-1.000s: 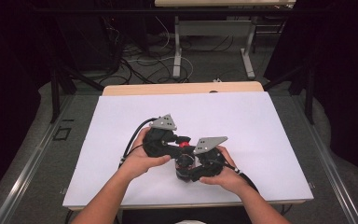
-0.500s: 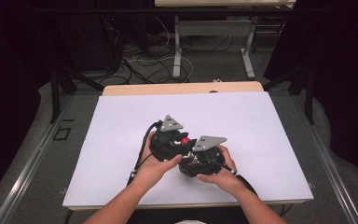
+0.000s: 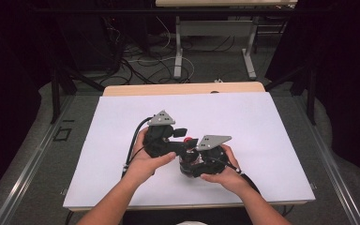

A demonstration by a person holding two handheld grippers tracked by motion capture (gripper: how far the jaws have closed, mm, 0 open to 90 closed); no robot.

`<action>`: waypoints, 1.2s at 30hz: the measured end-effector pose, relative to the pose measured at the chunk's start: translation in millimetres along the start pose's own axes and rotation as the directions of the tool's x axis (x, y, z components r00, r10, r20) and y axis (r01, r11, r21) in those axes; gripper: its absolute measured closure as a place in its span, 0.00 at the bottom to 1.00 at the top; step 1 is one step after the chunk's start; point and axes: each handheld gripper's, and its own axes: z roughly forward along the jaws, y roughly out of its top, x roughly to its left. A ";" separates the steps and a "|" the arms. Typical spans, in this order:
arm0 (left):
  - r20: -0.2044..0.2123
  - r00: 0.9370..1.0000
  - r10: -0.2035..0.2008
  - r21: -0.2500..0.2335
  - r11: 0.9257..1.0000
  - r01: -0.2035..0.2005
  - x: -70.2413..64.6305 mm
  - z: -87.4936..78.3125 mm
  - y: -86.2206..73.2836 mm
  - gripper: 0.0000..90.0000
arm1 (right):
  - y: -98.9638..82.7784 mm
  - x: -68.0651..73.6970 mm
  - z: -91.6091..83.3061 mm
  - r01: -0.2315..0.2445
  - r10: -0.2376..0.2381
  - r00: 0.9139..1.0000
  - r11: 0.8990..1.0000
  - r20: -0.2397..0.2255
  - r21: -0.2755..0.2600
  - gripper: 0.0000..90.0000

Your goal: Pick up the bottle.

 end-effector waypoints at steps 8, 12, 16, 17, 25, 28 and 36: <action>0.140 0.988 0.071 0.072 0.994 -0.082 14.9 1.0 -0.9 0.58 | 0.2 1.7 0.6 0.016 -0.016 0.998 1.000 -0.054 -0.002 0.33; 0.194 0.978 0.075 0.104 0.990 -0.097 21.2 5.6 -3.5 0.60 | 0.0 2.7 0.4 0.021 -0.021 0.997 1.000 -0.069 -0.002 0.33; 0.200 0.977 0.070 0.103 0.990 -0.092 21.2 8.2 -5.9 0.63 | 0.5 3.4 0.0 0.031 -0.030 0.996 0.999 -0.081 0.010 0.33; 0.197 0.978 0.062 0.100 0.991 -0.083 20.5 8.5 -6.4 0.64 | 0.3 3.9 0.7 0.029 -0.029 0.996 1.000 -0.079 0.004 0.33; 0.089 0.992 0.086 0.069 0.993 -0.092 9.6 10.4 -7.0 0.67 | 0.8 3.0 1.1 0.016 -0.016 0.999 1.000 -0.045 0.014 0.33; 0.036 0.996 0.076 0.063 0.995 -0.078 4.4 11.7 -7.0 0.68 | 0.4 3.1 1.7 0.003 -0.003 0.999 1.000 -0.032 0.003 0.33; -0.135 0.991 0.022 0.037 0.999 -0.017 -10.3 18.8 -9.3 0.68 | -0.4 3.0 3.3 -0.004 0.003 0.999 1.000 0.039 0.020 0.33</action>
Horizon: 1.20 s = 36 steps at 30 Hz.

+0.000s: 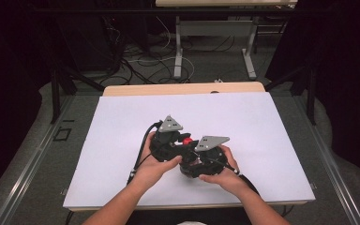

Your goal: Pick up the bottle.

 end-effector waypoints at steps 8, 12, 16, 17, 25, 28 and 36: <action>-0.119 0.991 -0.061 0.011 0.998 0.063 -11.2 5.0 1.0 0.67 | -1.1 0.3 2.8 -0.015 0.015 0.999 1.000 0.029 0.005 0.33; -0.081 0.996 -0.036 0.012 0.999 0.037 -6.4 3.5 2.8 0.59 | -1.4 -2.2 0.9 -0.013 0.013 1.000 1.000 0.016 0.006 0.33; 0.016 0.999 -0.030 0.005 1.000 0.030 3.8 -4.0 3.9 0.50 | -0.8 -3.6 -1.2 -0.015 0.015 1.000 1.000 -0.006 -0.013 0.33; 0.042 0.999 -0.026 0.001 1.000 0.026 6.5 -6.3 4.1 0.50 | -0.5 -3.4 -1.6 -0.013 0.013 1.000 1.000 -0.015 -0.015 0.33; 0.208 0.978 0.024 0.016 0.999 -0.028 23.6 -12.7 2.2 0.58 | 1.2 0.3 -2.1 0.004 -0.007 0.997 1.000 -0.082 -0.028 0.33; 0.233 0.972 0.032 0.014 0.999 -0.036 26.7 -12.3 1.1 0.59 | 1.8 1.2 -2.5 0.006 -0.007 0.995 1.000 -0.101 -0.013 0.33; 0.238 0.970 0.047 0.011 0.999 -0.051 23.9 -7.3 1.6 0.63 | 1.3 3.5 -0.7 0.011 -0.013 0.995 1.000 -0.095 -0.022 0.33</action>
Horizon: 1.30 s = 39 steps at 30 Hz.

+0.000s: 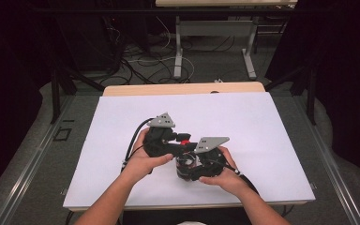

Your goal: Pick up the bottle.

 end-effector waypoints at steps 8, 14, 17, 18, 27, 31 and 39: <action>-0.128 0.991 -0.040 -0.005 0.999 0.040 -11.7 10.1 3.4 0.68 | -0.9 -0.2 1.3 -0.009 0.008 0.999 1.000 0.040 0.017 0.33; -0.251 0.964 -0.089 -0.038 0.996 0.082 -21.5 15.0 4.8 0.68 | -1.1 -0.1 2.8 -0.018 0.017 0.996 1.000 0.084 0.008 0.33; -0.251 0.965 -0.072 -0.044 0.997 0.063 -24.8 14.5 6.3 0.68 | -0.6 -1.1 0.6 -0.012 0.012 0.997 1.000 0.078 0.000 0.33; -0.246 0.967 -0.064 -0.052 0.997 0.052 -24.8 14.1 6.4 0.66 | -0.4 -1.2 0.0 -0.012 0.013 0.997 1.000 0.074 -0.005 0.33; -0.130 0.991 -0.028 -0.030 0.999 0.024 -17.8 -3.9 8.2 0.51 | -0.2 -3.7 -2.9 -0.017 0.017 0.999 1.000 0.031 0.002 0.33; -0.084 0.996 0.005 -0.006 1.000 -0.006 -13.7 -8.1 5.8 0.48 | -0.1 -2.4 -2.0 -0.012 0.012 1.000 1.000 0.022 -0.013 0.33; -0.037 0.999 0.039 -0.001 0.999 -0.039 -3.5 -12.2 1.0 0.53 | 0.3 -0.3 -1.5 0.001 -0.001 1.000 1.000 -0.003 -0.010 0.33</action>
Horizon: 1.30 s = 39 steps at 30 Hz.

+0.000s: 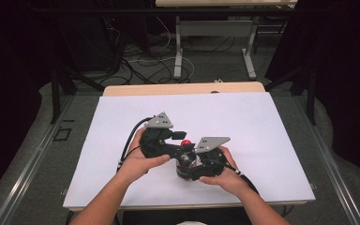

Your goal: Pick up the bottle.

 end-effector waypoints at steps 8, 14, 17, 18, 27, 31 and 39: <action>0.017 1.000 -0.003 0.008 1.000 0.003 1.3 4.4 -0.5 0.55 | 0.4 1.3 0.2 0.003 -0.002 1.000 1.000 -0.008 0.010 0.33; 0.020 1.000 -0.012 0.008 1.000 0.012 -0.3 11.6 -0.8 0.65 | -0.6 2.6 2.4 -0.002 0.002 1.000 1.000 0.001 0.013 0.33; -0.001 1.000 -0.015 0.006 1.000 0.015 -2.4 14.2 0.0 0.67 | -0.8 1.4 2.7 -0.002 0.002 1.000 1.000 0.003 0.020 0.33; -0.013 1.000 -0.016 0.008 1.000 0.016 -3.3 14.8 0.5 0.68 | -1.0 0.7 3.0 -0.002 0.002 1.000 1.000 0.007 0.020 0.33; -0.209 0.968 -0.138 -0.010 0.990 0.139 -17.7 20.8 5.4 0.68 | -1.0 1.3 3.8 -0.011 0.009 0.997 1.000 0.082 0.019 0.33; -0.218 0.962 -0.161 -0.039 0.987 0.156 -21.1 23.1 6.2 0.68 | -0.9 0.7 2.3 -0.015 0.014 0.996 1.000 0.086 0.017 0.33; -0.109 0.989 -0.101 -0.034 0.995 0.098 -12.9 9.0 9.5 0.48 | -0.8 -1.7 -0.2 -0.016 0.016 0.998 1.000 0.058 0.002 0.33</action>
